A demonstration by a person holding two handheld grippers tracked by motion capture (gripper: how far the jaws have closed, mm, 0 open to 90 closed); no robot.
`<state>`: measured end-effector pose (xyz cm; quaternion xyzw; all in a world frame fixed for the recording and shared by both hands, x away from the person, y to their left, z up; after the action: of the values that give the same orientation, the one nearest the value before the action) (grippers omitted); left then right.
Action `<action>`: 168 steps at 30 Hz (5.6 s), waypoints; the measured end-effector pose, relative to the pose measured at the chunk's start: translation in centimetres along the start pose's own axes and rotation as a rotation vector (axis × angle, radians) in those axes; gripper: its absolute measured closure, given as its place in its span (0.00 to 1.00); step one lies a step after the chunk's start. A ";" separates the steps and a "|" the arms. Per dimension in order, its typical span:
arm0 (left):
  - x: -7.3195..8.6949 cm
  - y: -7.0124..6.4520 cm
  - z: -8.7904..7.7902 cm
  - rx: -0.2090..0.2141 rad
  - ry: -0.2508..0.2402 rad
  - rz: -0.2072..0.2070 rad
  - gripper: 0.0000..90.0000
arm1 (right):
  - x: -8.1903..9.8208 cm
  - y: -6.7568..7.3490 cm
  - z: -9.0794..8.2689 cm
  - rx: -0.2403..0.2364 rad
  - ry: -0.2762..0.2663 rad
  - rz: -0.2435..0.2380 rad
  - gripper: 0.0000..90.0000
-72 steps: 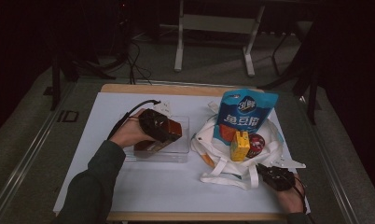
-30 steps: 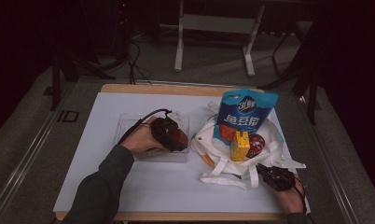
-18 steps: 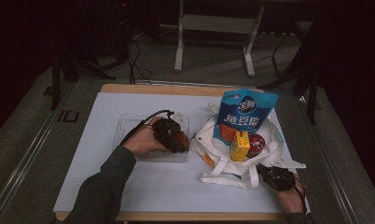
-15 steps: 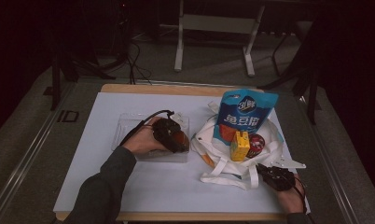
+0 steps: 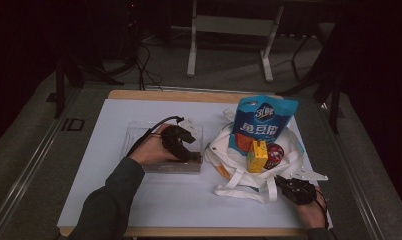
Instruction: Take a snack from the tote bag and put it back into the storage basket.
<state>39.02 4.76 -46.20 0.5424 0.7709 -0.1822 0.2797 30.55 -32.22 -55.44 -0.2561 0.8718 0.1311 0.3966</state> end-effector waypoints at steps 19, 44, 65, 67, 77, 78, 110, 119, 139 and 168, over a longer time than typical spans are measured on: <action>-1.2 -0.7 -0.3 -0.069 -0.139 -0.013 0.37 | 0.0 0.0 0.0 0.001 -0.005 0.000 0.91; -3.6 -1.9 0.8 -0.073 -0.220 -0.014 0.38 | 0.0 0.0 0.1 0.008 -0.005 0.002 0.92; -6.4 -3.4 2.8 -0.013 -0.252 -0.004 0.32 | 0.1 0.0 0.1 0.008 -0.013 0.009 0.92; -6.7 -3.5 2.9 -0.006 -0.252 -0.008 0.32 | 0.1 0.0 0.1 0.007 -0.013 0.008 0.92; -7.6 -3.8 3.7 -0.001 -0.257 -0.012 0.30 | 0.1 0.0 0.1 0.007 -0.014 0.007 0.92; -7.7 -3.8 3.8 -0.001 -0.257 -0.011 0.30 | 0.1 0.0 0.1 0.007 -0.014 0.008 0.92; -10.9 -5.1 7.6 0.091 -0.257 0.016 0.28 | 0.1 0.0 0.1 0.005 -0.015 0.005 0.92; -11.2 -4.4 9.0 0.084 -0.237 -0.021 0.26 | 0.1 0.0 0.1 0.004 -0.015 0.006 0.92; -13.0 -4.0 10.9 0.088 -0.237 -0.005 0.19 | 0.0 0.0 0.1 0.001 -0.012 0.007 0.92; -13.2 -4.8 14.2 0.107 -0.147 0.118 0.22 | 0.0 -0.1 0.1 0.001 -0.012 0.008 0.92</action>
<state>41.16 -14.93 -49.06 0.5861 0.7042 -0.2456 0.3165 30.63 -32.23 -55.51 -0.2516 0.8704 0.1339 0.4015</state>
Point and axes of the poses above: each handheld gripper's, and its own axes: z roughly forward along the jaws, x roughly out of its underside, y roughly to its left, the point moved 4 cm from there along z, roughly forward along the jaws, and after that the axes turned 2 degrees about -x, right-handed, at the moved point
